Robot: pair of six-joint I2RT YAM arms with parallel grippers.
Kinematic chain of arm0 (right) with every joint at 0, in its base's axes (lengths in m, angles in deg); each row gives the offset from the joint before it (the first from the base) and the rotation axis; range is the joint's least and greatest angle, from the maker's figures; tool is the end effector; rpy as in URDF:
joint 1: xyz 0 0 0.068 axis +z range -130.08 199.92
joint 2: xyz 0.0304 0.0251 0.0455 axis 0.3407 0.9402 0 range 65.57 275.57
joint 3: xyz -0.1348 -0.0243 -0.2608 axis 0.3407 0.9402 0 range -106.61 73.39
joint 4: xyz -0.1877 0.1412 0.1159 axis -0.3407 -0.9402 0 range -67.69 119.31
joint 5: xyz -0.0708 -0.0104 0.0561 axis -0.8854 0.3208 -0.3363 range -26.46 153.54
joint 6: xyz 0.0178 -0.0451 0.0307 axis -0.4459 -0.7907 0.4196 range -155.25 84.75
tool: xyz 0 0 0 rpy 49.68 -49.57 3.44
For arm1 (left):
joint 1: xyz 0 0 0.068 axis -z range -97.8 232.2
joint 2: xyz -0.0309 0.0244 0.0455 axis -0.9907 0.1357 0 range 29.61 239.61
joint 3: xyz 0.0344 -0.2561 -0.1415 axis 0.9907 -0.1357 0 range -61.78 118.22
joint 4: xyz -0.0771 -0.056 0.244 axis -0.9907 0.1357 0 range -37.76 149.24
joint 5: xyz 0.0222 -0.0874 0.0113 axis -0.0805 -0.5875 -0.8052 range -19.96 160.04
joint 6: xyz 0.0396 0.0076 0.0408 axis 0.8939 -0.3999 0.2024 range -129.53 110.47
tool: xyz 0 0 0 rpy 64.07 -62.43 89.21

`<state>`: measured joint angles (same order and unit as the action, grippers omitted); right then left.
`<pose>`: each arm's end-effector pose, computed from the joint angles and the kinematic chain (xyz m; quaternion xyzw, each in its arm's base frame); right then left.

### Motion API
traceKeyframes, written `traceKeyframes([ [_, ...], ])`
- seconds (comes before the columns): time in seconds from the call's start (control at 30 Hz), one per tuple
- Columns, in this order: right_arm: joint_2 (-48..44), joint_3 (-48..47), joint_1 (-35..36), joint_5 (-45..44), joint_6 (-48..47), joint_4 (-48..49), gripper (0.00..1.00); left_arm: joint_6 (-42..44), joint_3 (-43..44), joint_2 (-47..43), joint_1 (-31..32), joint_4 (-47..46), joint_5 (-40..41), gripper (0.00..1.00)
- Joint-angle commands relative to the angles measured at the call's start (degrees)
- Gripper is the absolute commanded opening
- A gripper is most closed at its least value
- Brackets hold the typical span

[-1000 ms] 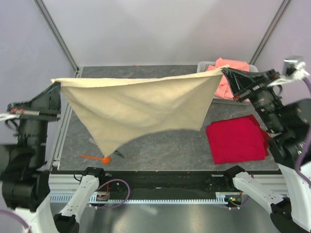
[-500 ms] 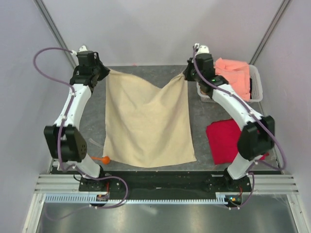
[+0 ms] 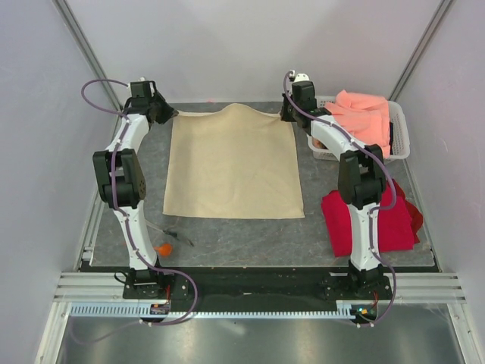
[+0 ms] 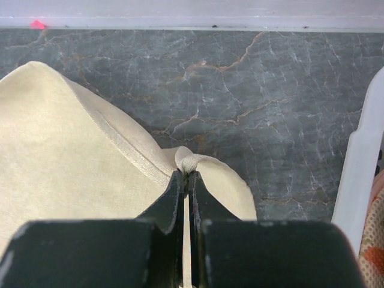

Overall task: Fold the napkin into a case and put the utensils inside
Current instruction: Fold and flatten the napkin at the center of the board.

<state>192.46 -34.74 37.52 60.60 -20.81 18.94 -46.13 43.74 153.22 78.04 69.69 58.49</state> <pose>0.5189 0.1626 0.2647 -0.0108 0.8619 0.1185 0.4929 0.5224 0.0298 0.2667 -0.2649 0.8453 -0.2130 0.4122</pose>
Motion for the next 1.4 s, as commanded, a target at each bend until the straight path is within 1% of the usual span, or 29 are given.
traceKeyframes([
  [0.0, -1.11, -2.26, -0.20, 1.71, -1.17, -0.34, 0.00, 1.71, 1.10, -1.52, -1.11, -1.02, -3.04, 0.02],
  [0.07, -3.74, -0.24, -0.29, 0.40, -0.64, -0.79, 0.00, 1.44, -2.23, -3.54, -1.64, -0.67, -4.18, 0.02],
  [0.1, -4.80, 1.60, -0.55, 0.04, 0.23, -1.75, 0.00, 1.70, -3.55, -6.25, -1.64, -0.67, -4.53, 0.02],
  [0.13, -5.85, 2.74, -0.64, 0.56, 0.59, -2.11, 0.00, 1.79, -6.26, -7.67, -1.72, -0.06, -3.66, 0.02],
  [0.23, -10.59, 6.44, -1.35, 1.09, 0.86, -3.33, 0.00, 1.71, -9.78, -12.68, -2.51, 4.76, -2.60, 0.02],
  [0.3, -12.62, 8.99, -1.52, 1.00, 1.64, -6.06, 0.00, 1.18, -11.90, -16.54, -3.04, 6.79, -2.08, 0.02],
  [0.43, -19.55, 15.49, -1.52, 2.15, 4.28, -9.49, 0.00, 0.91, -19.27, -22.52, -3.40, 9.79, -2.42, 0.02],
  [0.5, -22.37, 21.02, -1.52, 5.11, 6.47, -10.28, 0.00, 1.44, -21.74, -24.72, -3.40, 12.25, -2.16, 0.02],
  [0.53, -25.26, 23.13, -1.52, 6.18, 7.00, -10.37, 0.00, 1.62, -25.15, -25.87, -3.39, 12.69, -2.51, 0.02],
  [0.57, -26.68, 27.50, -1.61, 6.97, 8.23, -10.37, 0.00, 1.62, -27.10, -28.05, -3.39, 12.87, -2.86, 0.02],
  [0.6, -28.00, 29.63, -1.52, 8.46, 8.76, -10.28, 0.00, 1.62, -30.51, -28.86, -3.48, 13.39, -3.47, 0.02],
  [0.63, -30.36, 31.56, -1.43, 9.26, 9.11, -10.28, 0.00, 1.88, -32.11, -29.65, -3.40, 13.92, -3.48, 0.02],
  [0.67, -31.34, 35.41, -1.26, 10.05, 9.29, -10.11, 0.00, 1.88, -33.87, -31.31, -3.48, 14.01, -3.65, 0.02],
  [0.7, -32.31, 37.19, -1.08, 11.28, 9.29, -10.19, 0.00, 1.88, -37.10, -32.02, -3.48, 14.10, -4.35, 0.02],
  [0.8, -36.97, 44.05, -0.99, 12.25, 9.38, -9.23, 0.00, 2.85, -42.82, -34.75, -3.48, 14.01, -4.27, 0.02],
  [0.93, -41.19, 48.98, -0.73, 13.39, 8.94, -9.14, 0.00, 3.72, -46.80, -38.09, -3.48, 14.45, -3.83, 0.02],
  [1.0, -42.25, 50.91, -0.82, 13.49, 8.85, -9.49, 0.00, 4.34, -48.20, -41.33, -3.48, 14.80, -2.08, 0.02],
  [1.13, -46.11, 52.50, -0.56, 14.63, 8.25, -10.89, 0.00, 6.80, -48.12, -45.73, -4.10, 17.51, 1.09, 0.02],
  [1.23, -48.66, 53.46, -0.56, 14.19, 7.89, -13.09, 0.00, 8.55, -47.60, -47.67, -4.36, 18.93, 3.55, 0.02],
  [1.37, -50.42, 57.41, -0.03, 15.59, 9.55, -13.45, 0.00, 9.70, -48.64, -47.50, -4.36, 20.60, 4.78, 0.02],
])
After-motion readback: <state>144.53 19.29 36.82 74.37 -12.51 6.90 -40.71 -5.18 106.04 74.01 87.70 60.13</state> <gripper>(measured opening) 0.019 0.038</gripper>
